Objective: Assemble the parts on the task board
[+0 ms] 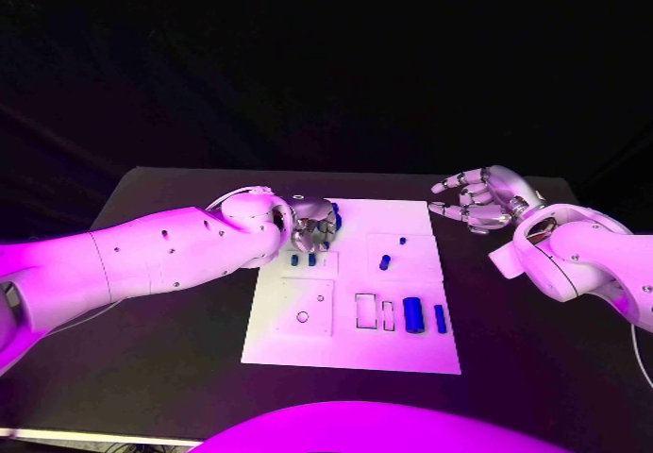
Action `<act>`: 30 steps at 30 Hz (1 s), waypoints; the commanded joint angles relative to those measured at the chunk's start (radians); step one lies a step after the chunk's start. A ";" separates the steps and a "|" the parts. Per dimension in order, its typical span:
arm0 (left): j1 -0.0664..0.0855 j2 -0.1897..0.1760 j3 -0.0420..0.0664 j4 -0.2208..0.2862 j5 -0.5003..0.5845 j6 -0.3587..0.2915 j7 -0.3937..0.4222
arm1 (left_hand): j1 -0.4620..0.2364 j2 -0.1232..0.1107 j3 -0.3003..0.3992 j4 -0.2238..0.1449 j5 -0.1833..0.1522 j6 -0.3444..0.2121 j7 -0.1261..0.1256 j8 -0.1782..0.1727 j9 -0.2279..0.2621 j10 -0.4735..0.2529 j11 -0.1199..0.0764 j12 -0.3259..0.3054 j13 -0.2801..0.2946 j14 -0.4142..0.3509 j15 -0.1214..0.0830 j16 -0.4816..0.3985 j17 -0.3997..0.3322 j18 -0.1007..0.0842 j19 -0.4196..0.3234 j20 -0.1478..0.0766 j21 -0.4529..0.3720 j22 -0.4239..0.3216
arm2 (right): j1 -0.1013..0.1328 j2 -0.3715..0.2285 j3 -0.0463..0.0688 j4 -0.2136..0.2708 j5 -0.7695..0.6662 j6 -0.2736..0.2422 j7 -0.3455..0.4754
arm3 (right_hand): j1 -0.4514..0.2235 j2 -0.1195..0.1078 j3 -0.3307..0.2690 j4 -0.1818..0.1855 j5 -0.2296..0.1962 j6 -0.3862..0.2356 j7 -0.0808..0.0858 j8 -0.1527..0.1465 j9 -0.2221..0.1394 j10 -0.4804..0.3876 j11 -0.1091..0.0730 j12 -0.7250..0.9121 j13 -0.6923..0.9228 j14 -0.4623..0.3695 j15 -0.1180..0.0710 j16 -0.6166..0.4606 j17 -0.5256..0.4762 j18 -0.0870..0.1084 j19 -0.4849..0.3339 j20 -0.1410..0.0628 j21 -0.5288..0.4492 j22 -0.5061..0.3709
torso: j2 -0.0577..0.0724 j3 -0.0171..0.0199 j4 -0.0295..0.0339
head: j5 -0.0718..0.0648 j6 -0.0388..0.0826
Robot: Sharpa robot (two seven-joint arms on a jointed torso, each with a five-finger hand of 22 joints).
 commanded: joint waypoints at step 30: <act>-0.005 0.035 -0.004 -0.051 0.030 0.061 0.016 | -0.031 0.008 0.051 -0.054 -0.011 0.055 -0.010 -0.046 -0.009 0.094 -0.018 -0.098 -0.043 0.077 -0.017 0.067 0.047 0.014 -0.017 -0.018 0.046 0.046 | -0.001 0.003 0.000 0.003 -0.002 0.010 0.009 | -0.004 -0.011 0.009 0.001 0.007 -0.009 -0.001 0.005 -0.001 -0.002 0.000 -0.002 0.000 0.054 -0.010 -0.003 0.078 0.007 -0.005 0.002 -0.005 -0.002 | 0.001 0.0005 -0.0011 | -0.004 -0.012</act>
